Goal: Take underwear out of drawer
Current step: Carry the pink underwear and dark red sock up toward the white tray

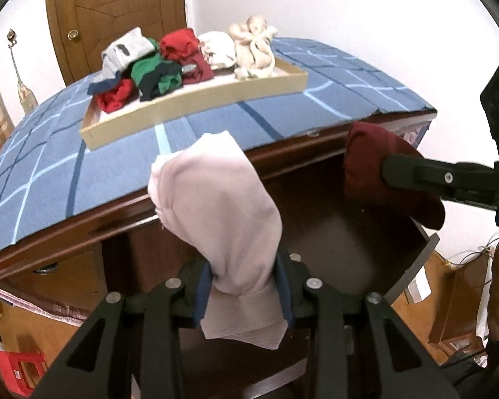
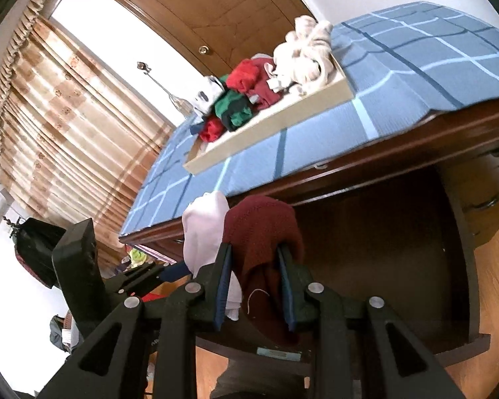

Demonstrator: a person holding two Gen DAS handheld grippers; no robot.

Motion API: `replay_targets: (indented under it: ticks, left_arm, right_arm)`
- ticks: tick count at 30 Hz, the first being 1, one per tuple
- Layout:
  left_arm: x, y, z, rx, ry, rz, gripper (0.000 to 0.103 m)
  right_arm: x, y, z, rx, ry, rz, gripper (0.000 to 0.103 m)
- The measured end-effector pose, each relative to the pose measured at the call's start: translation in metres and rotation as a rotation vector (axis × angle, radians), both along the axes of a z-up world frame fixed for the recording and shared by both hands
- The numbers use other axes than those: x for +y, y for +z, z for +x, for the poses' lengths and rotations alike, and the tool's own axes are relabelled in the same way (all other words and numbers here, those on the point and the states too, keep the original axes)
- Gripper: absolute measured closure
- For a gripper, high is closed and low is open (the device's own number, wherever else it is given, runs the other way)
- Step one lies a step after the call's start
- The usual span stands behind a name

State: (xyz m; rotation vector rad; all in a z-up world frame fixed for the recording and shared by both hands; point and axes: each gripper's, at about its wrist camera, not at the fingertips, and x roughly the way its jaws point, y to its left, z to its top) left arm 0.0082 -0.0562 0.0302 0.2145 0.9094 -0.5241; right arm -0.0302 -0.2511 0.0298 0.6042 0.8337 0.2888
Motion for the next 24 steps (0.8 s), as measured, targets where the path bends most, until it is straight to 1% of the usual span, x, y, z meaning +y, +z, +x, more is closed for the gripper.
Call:
replay_targets:
  ticks: [14, 24]
  left_arm:
    - [0.0, 0.037, 0.006, -0.109, 0.022, -0.016, 0.07]
    - [0.006, 0.06, 0.008, -0.178, 0.048, -0.039, 0.07]
  right_arm:
    - [0.016, 0.04, 0.008, -0.12, 0.014, 0.009, 0.074]
    - [0.019, 0.063, 0.007, -0.193, -0.009, -0.019, 0.074]
